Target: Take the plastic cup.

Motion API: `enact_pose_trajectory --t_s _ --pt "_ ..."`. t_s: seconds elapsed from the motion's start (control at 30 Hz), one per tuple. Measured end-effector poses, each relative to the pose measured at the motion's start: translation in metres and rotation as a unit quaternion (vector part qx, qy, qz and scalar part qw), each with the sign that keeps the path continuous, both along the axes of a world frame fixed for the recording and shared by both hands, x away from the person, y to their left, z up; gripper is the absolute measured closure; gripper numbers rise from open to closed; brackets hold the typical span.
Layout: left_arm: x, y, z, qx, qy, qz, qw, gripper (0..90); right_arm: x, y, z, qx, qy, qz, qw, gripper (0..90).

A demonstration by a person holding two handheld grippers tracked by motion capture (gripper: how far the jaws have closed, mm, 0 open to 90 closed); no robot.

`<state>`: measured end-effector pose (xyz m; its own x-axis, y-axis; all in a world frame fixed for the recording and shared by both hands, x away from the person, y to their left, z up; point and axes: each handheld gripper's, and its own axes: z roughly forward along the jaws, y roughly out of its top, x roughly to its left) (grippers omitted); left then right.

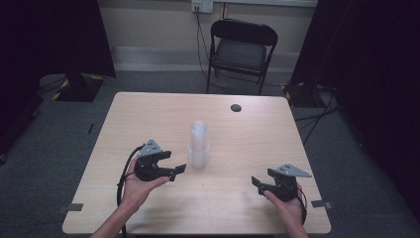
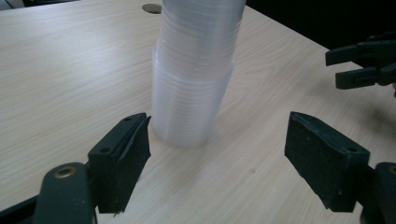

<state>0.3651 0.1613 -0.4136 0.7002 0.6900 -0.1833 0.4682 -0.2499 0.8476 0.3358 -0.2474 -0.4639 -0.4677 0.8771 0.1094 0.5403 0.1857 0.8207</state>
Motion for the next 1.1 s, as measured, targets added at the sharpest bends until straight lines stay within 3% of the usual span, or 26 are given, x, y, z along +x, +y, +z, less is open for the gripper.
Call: enact_pose_trajectory --t_s 0.23,0.4,0.47,0.73,0.87,1.1 --pt "0.009 -0.013 0.007 -0.005 -0.008 -0.007 0.9999 23.4 -0.001 -0.001 0.000 0.002 -0.002 0.003 1.0000 26.4" --pt "0.016 -0.022 0.014 -0.002 -0.033 -0.025 0.9991 23.4 -0.001 0.000 0.000 0.002 -0.002 0.005 1.0000 26.4" --pt "0.017 -0.024 0.018 -0.007 -0.054 -0.019 0.9983 23.0 0.000 0.001 -0.001 0.001 0.001 0.005 1.0000 26.4" --pt "0.028 -0.030 0.034 -0.020 -0.067 -0.012 0.9975 20.5 0.000 0.002 -0.001 -0.002 0.001 0.009 1.0000 26.4" --pt "0.035 -0.029 0.041 -0.041 -0.062 0.003 0.9972 20.6 0.000 0.002 -0.001 -0.004 0.000 0.010 0.9999 26.4" --pt "0.047 -0.035 0.043 -0.036 -0.070 0.006 0.9969 20.7 0.000 0.003 -0.001 0.001 0.004 0.011 0.9999 26.4"
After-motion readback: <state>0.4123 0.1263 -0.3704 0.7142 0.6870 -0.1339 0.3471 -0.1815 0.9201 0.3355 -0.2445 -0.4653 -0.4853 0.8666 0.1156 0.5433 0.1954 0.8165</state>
